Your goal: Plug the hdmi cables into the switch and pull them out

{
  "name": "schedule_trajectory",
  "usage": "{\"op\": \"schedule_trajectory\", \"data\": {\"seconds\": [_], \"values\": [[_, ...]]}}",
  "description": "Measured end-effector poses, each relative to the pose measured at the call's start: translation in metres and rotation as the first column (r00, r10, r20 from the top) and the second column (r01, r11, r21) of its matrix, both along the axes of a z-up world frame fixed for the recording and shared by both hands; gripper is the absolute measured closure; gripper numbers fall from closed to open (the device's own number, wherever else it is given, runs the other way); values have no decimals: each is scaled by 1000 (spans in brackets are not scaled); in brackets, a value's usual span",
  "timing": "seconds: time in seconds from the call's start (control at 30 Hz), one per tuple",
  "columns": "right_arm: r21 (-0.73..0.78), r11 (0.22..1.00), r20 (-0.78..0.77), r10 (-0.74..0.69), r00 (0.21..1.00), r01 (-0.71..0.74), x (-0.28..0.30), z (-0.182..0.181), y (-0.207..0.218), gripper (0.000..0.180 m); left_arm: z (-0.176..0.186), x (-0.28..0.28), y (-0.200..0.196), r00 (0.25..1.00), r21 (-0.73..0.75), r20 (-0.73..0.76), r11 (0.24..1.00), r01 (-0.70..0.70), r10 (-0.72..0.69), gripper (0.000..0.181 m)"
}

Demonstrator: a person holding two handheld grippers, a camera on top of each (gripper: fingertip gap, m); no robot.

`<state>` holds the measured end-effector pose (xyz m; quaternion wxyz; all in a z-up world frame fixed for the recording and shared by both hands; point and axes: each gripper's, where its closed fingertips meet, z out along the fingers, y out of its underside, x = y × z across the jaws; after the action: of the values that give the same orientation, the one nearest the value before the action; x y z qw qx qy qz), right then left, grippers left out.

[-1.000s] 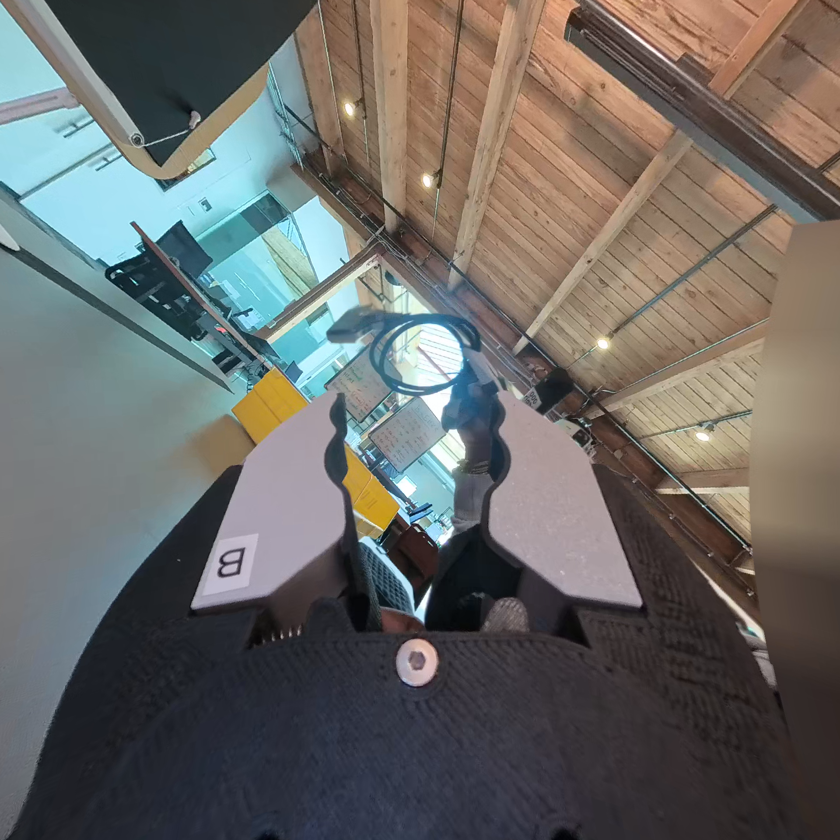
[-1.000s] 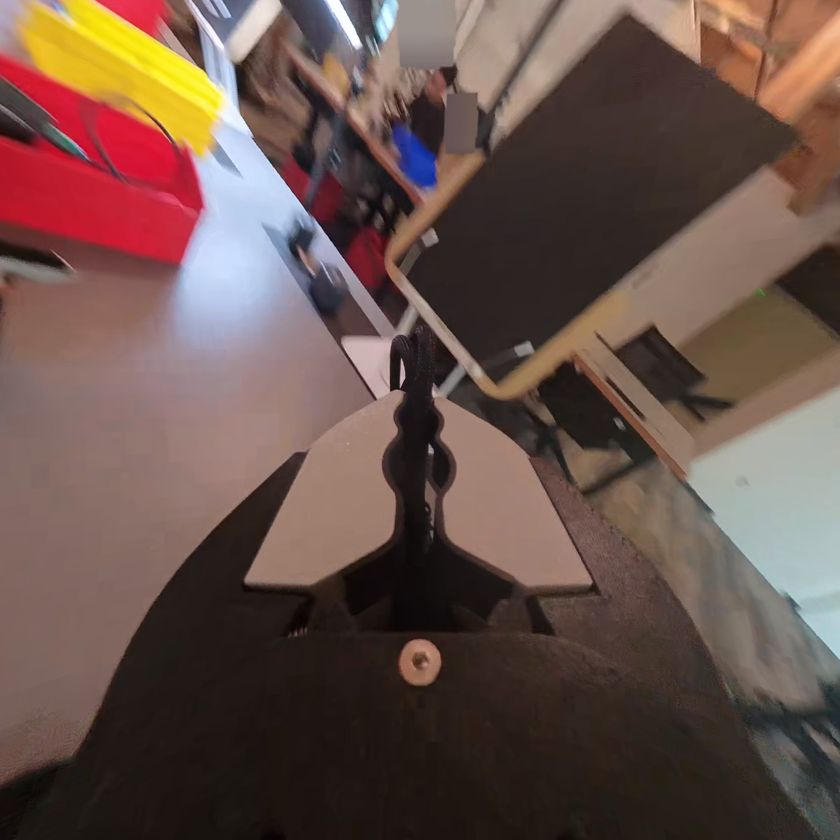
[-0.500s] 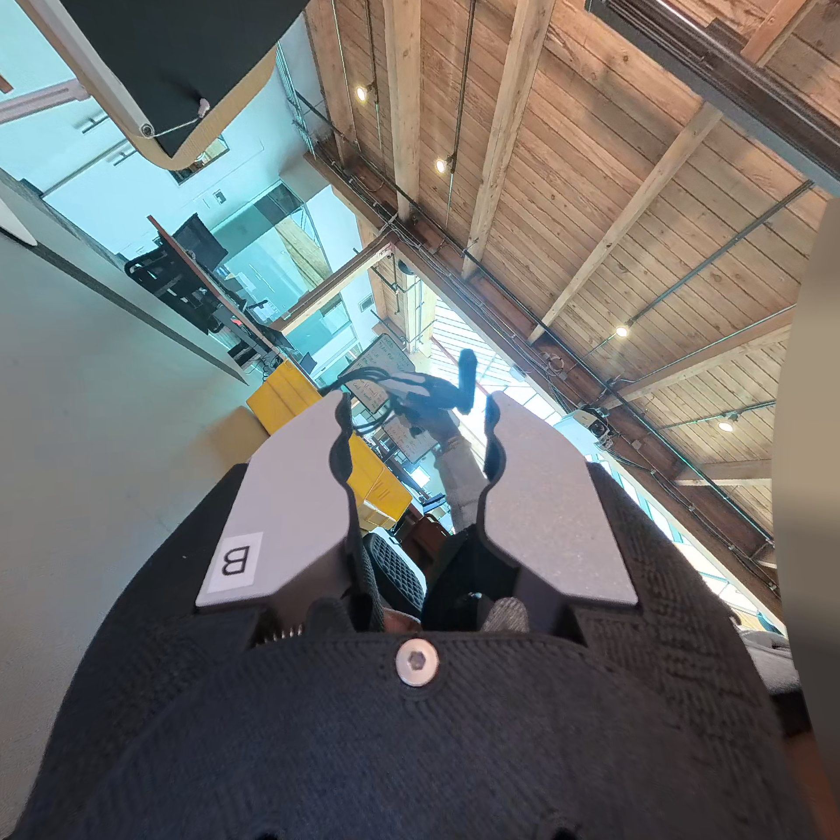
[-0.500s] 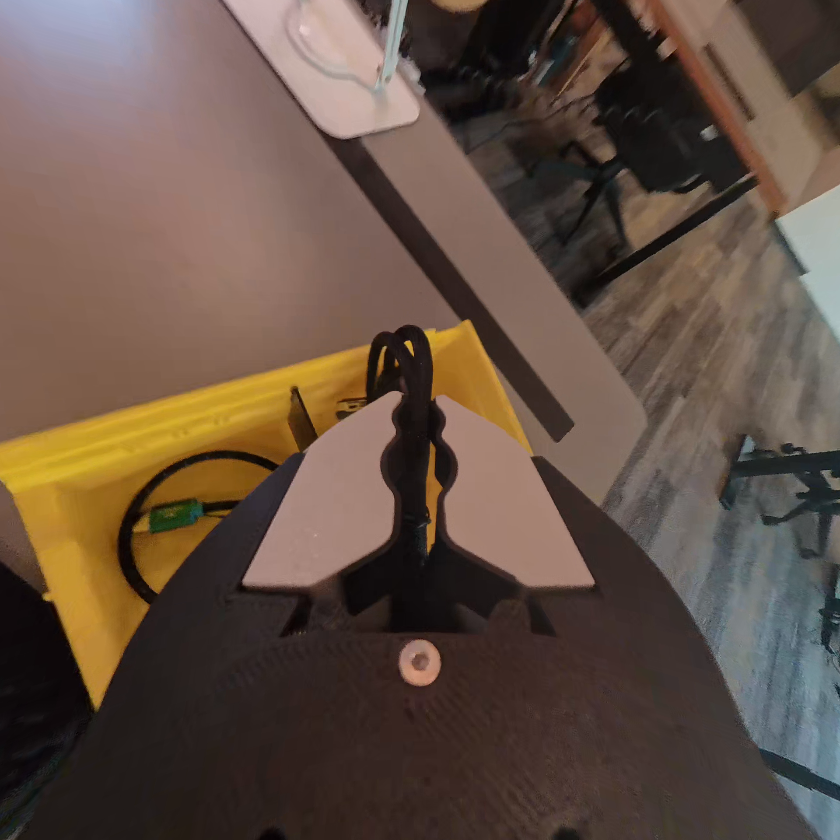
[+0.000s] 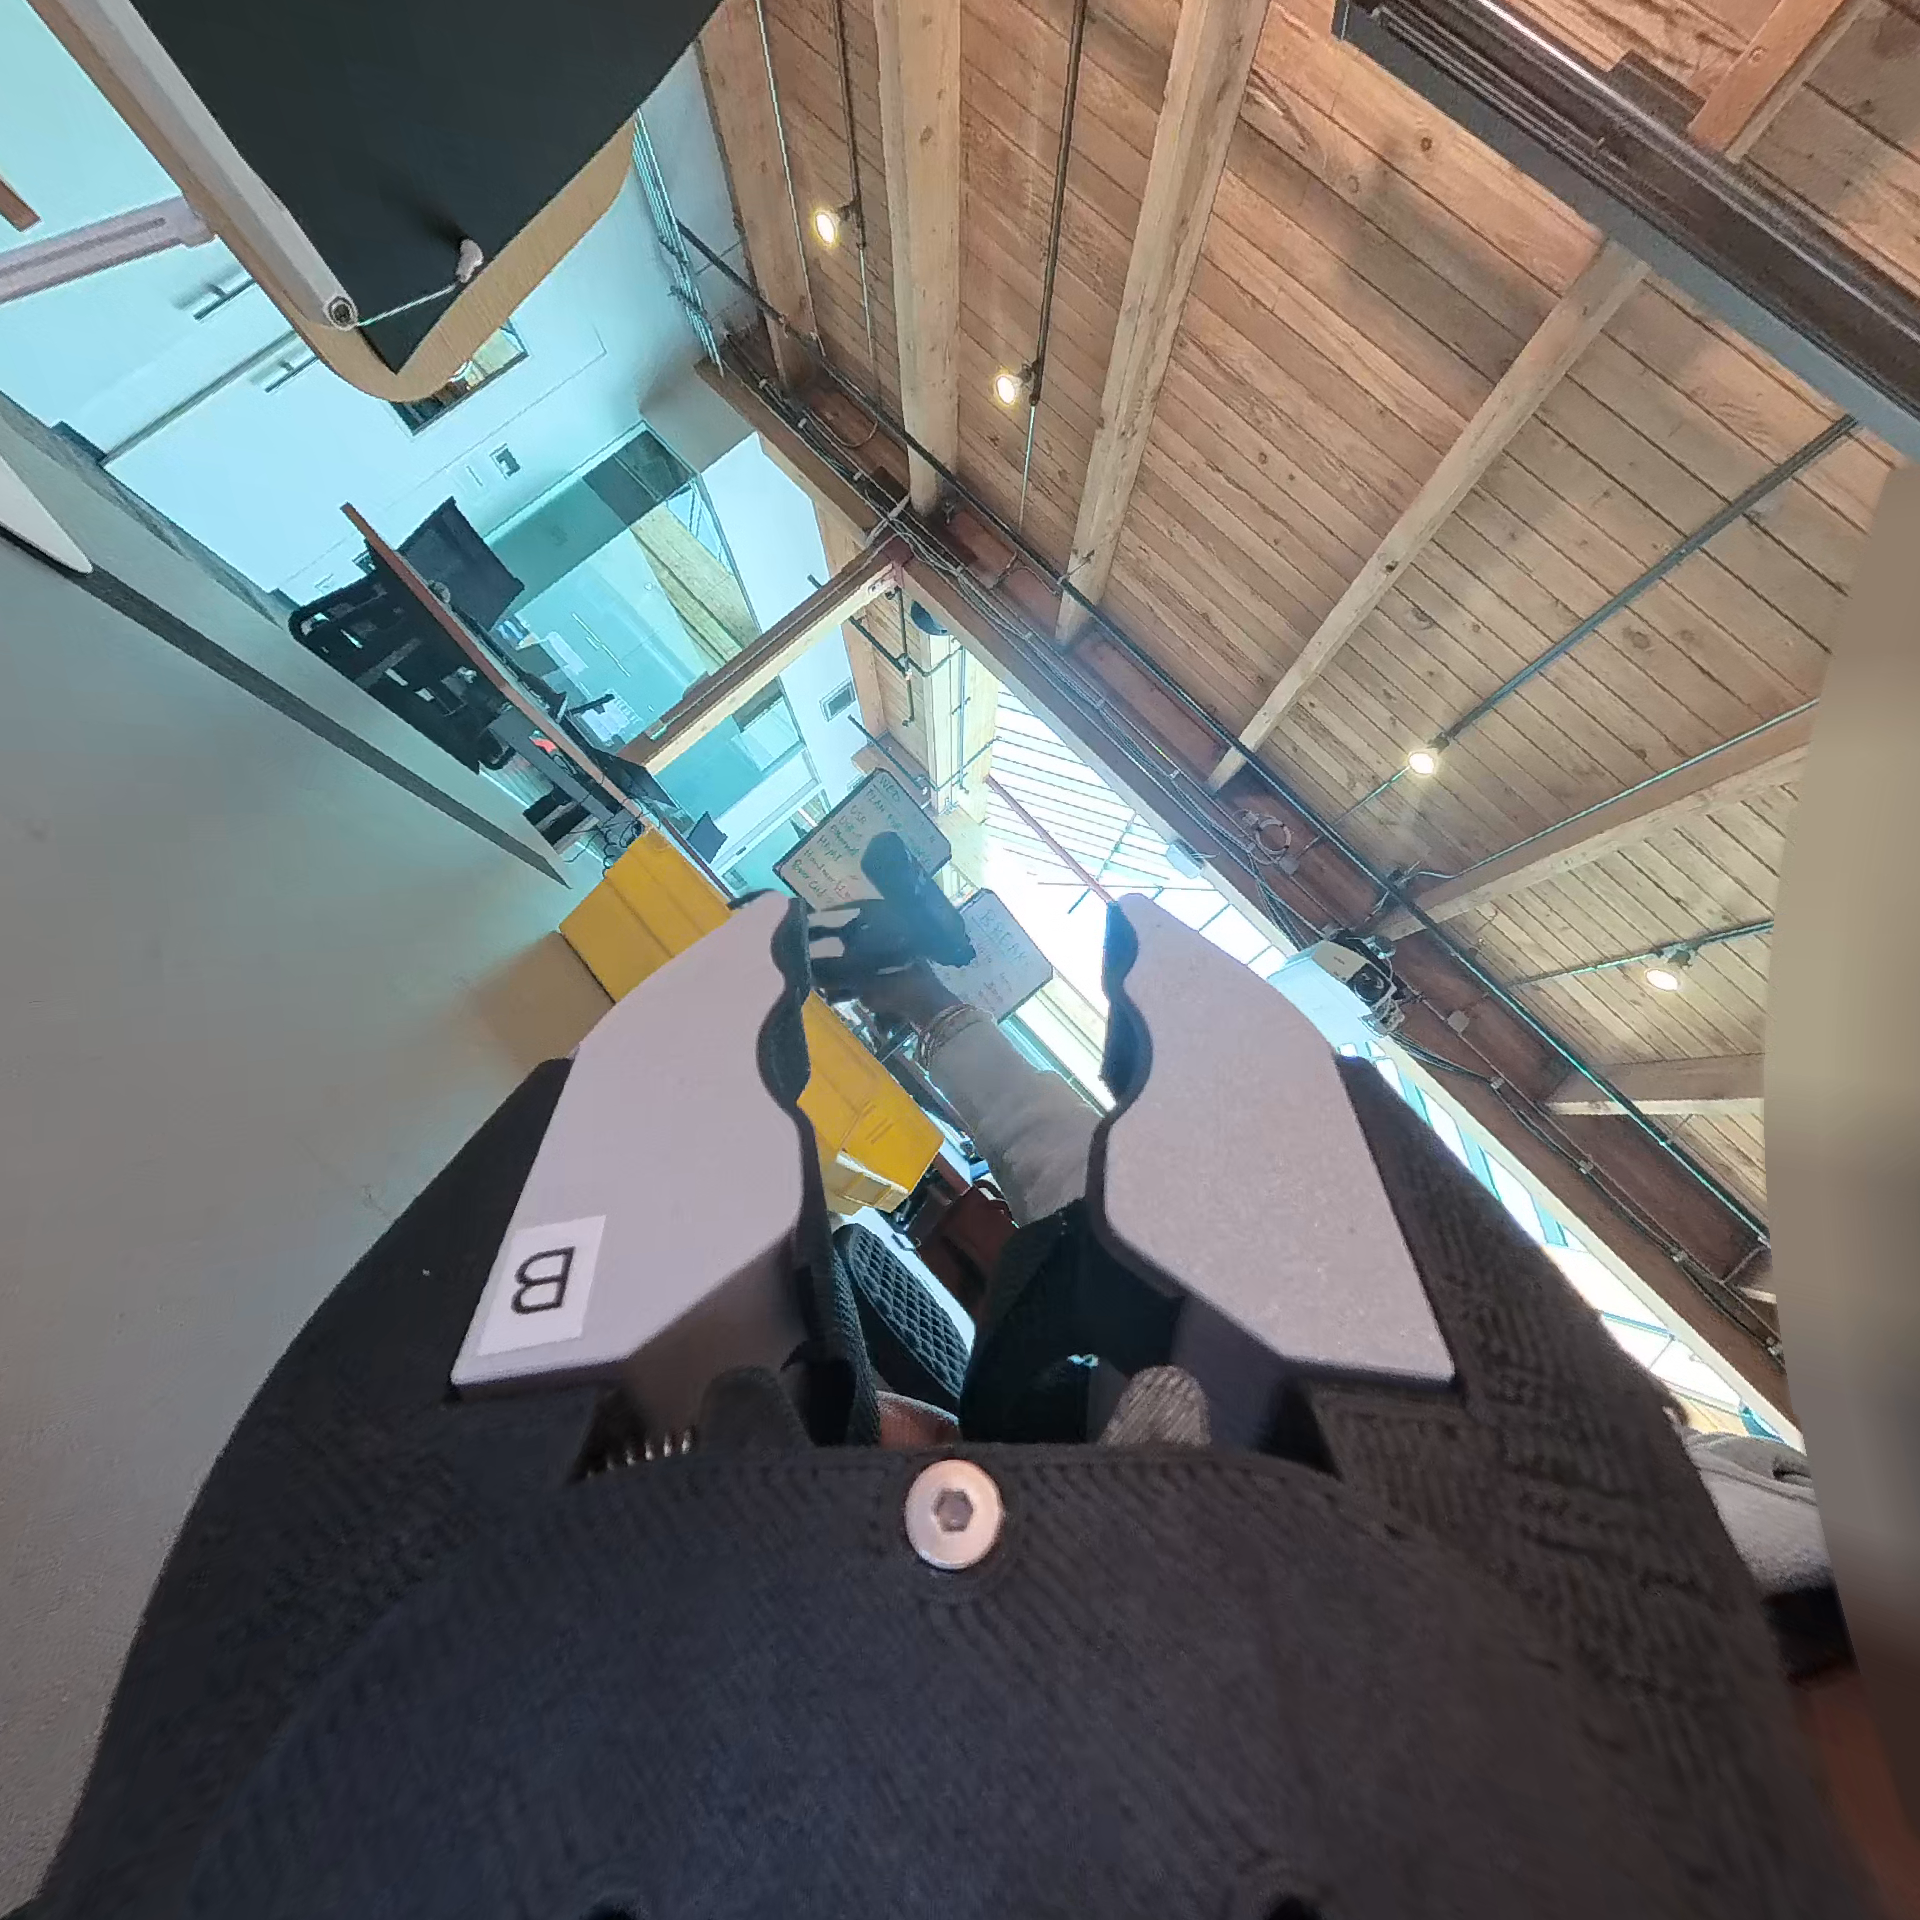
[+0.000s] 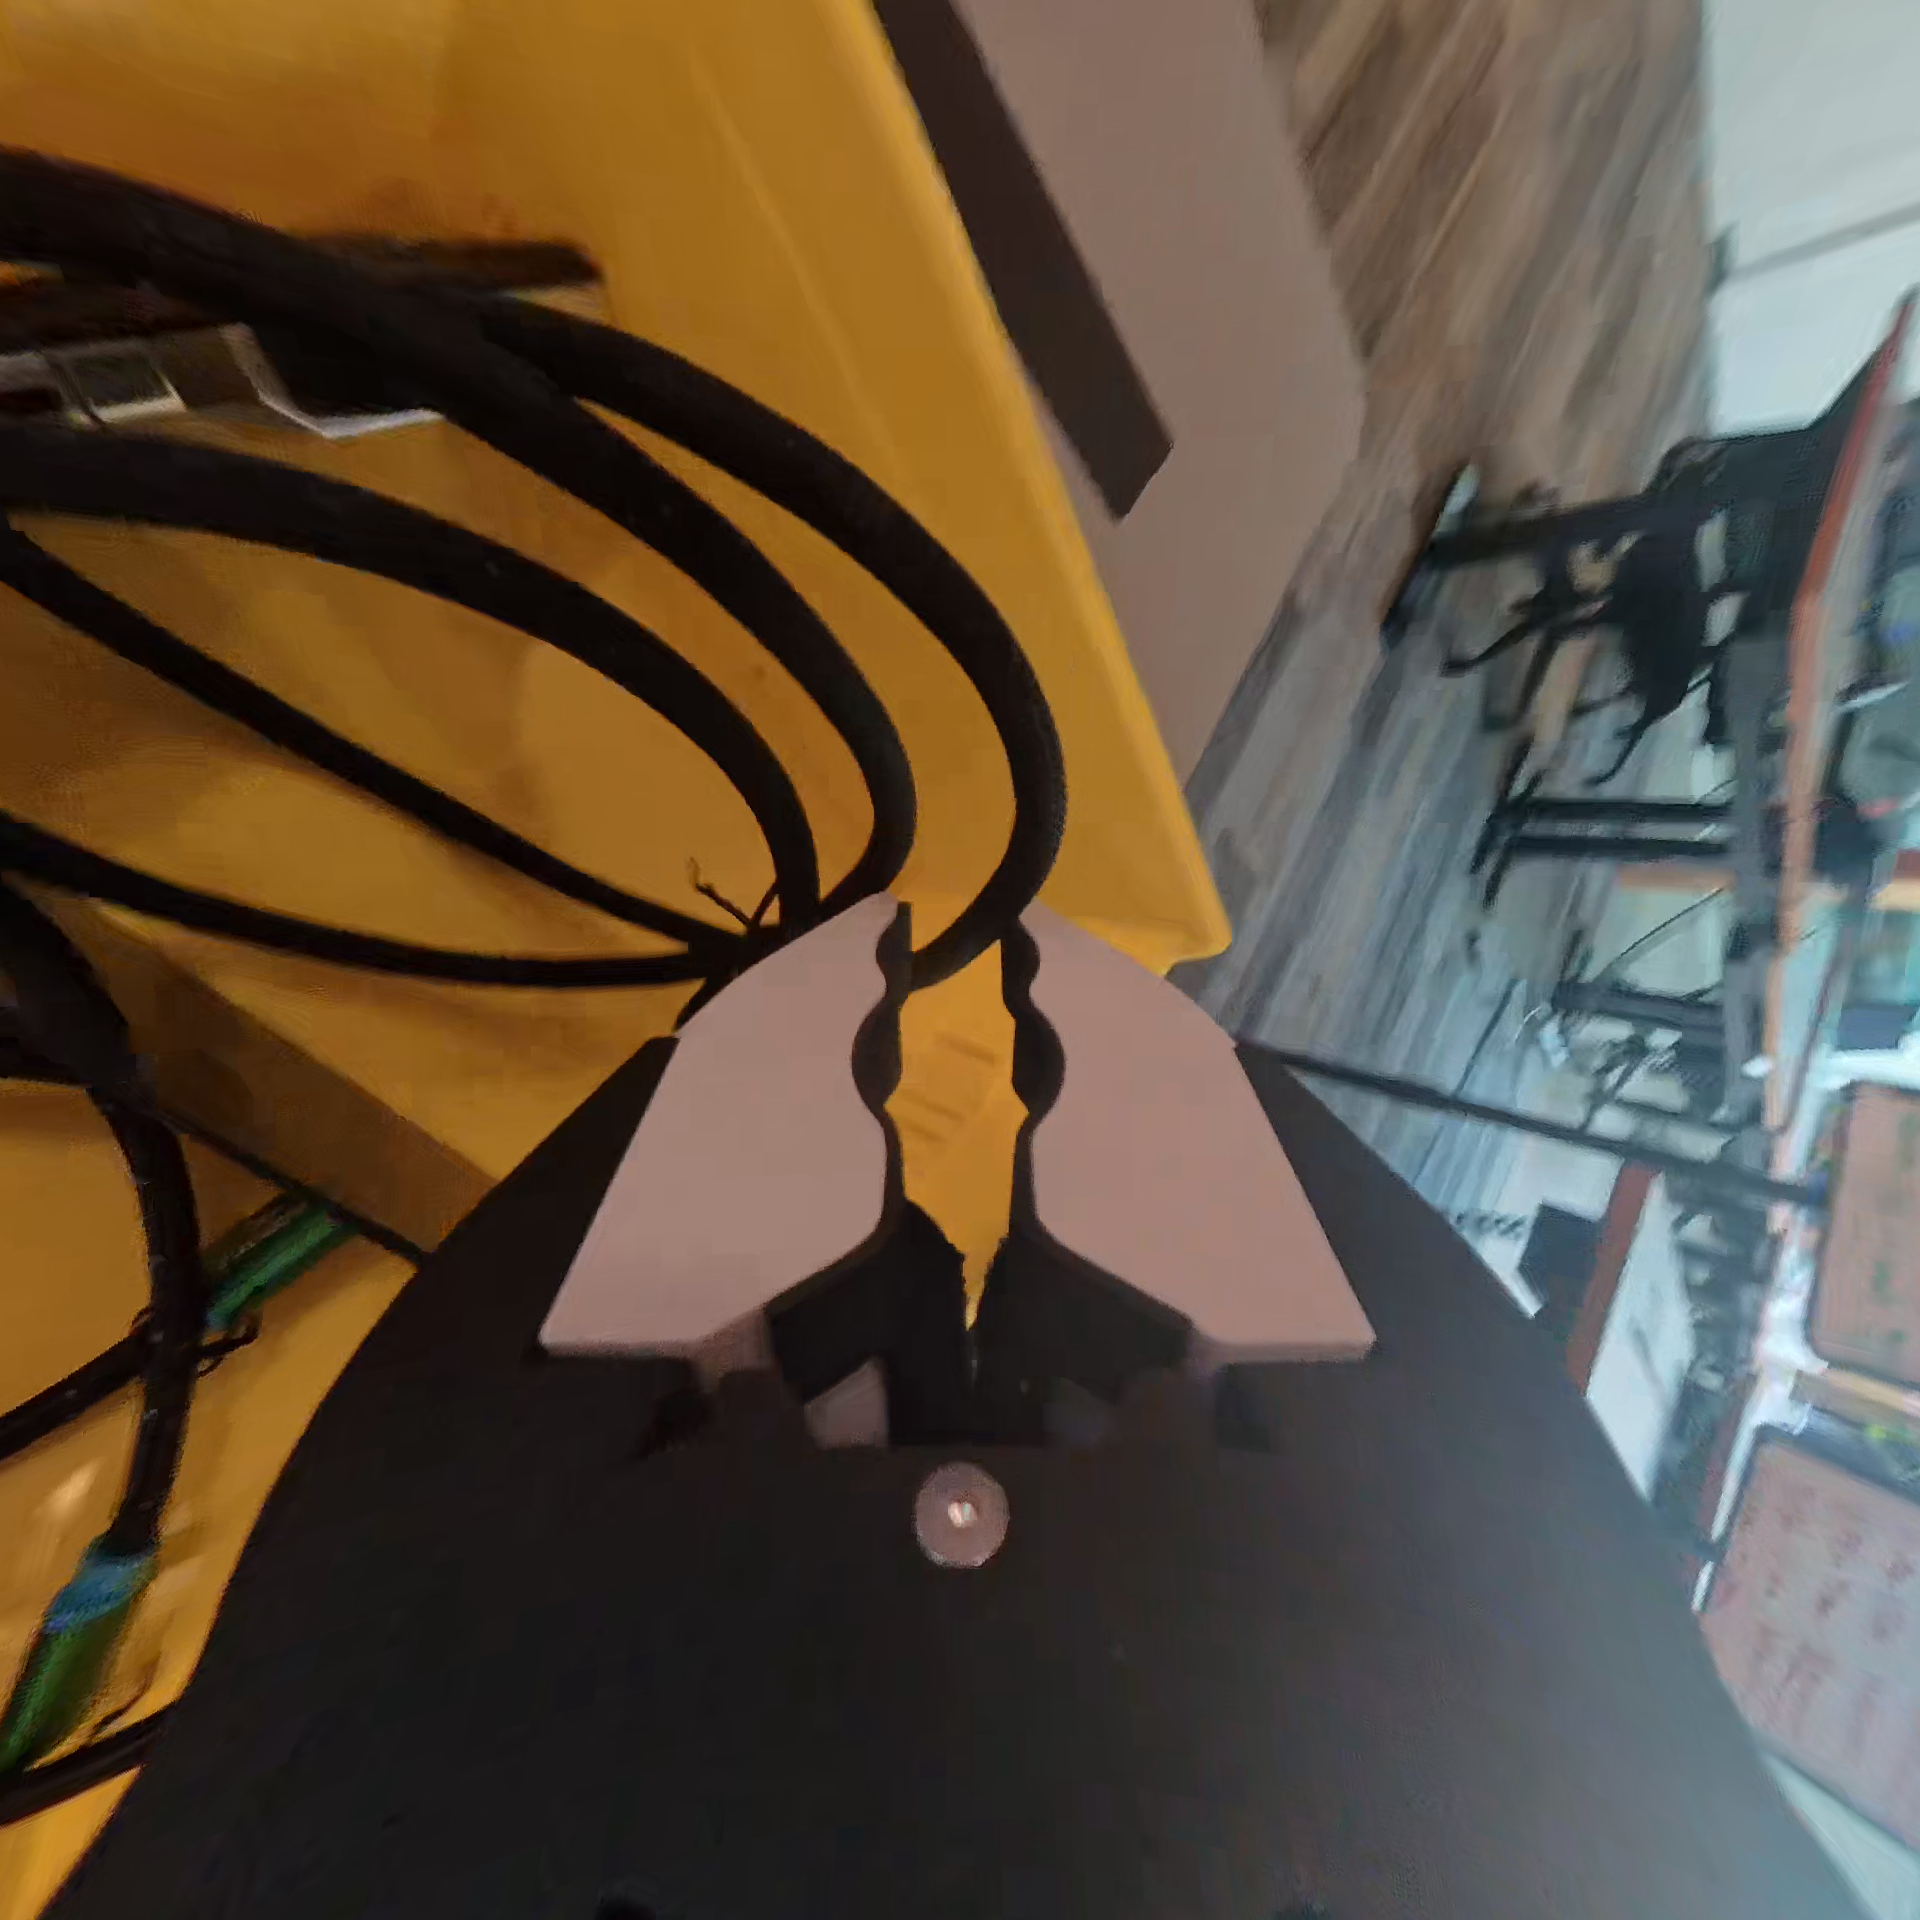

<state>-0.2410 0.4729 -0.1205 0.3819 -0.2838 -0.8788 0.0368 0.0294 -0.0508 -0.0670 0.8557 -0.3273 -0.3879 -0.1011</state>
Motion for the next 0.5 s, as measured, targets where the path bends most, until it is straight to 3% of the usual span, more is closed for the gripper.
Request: {"op": "schedule_trajectory", "data": {"seconds": [0.03, 0.17, 0.27, 0.37, 0.43, 0.5], "values": [[-3, 999, 33, -42, 999, 42, 2, -5, 4, 162, 0, 0, 0, 1000, -2, 0, 1000, 0, 0, 128], [-41, 990, 9, -132, 991, 133, 2, 5, 6, 159, 0, 0, 2, 1000, -14, -3, 1000, -2, 2, 128], [-196, 966, -133, -196, 972, 168, 1, 41, -10, 151, 0, 1, 3, 1000, -24, -7, 1000, -4, 4, 128], [-394, 915, -286, -210, 935, 86, 10, 85, -45, 147, 1, 2, 6, 1000, -52, -24, 999, -7, 6, 128], [-593, 793, -387, -128, 913, -140, 33, 117, -101, 148, 4, 6, 9, 998, -91, -62, 996, -22, 17, 128], [-753, 481, -509, 8, 861, -449, 78, 150, -174, 148, 6, 11, 13, 992, -158, -122, 986, -51, 32, 127]]}}
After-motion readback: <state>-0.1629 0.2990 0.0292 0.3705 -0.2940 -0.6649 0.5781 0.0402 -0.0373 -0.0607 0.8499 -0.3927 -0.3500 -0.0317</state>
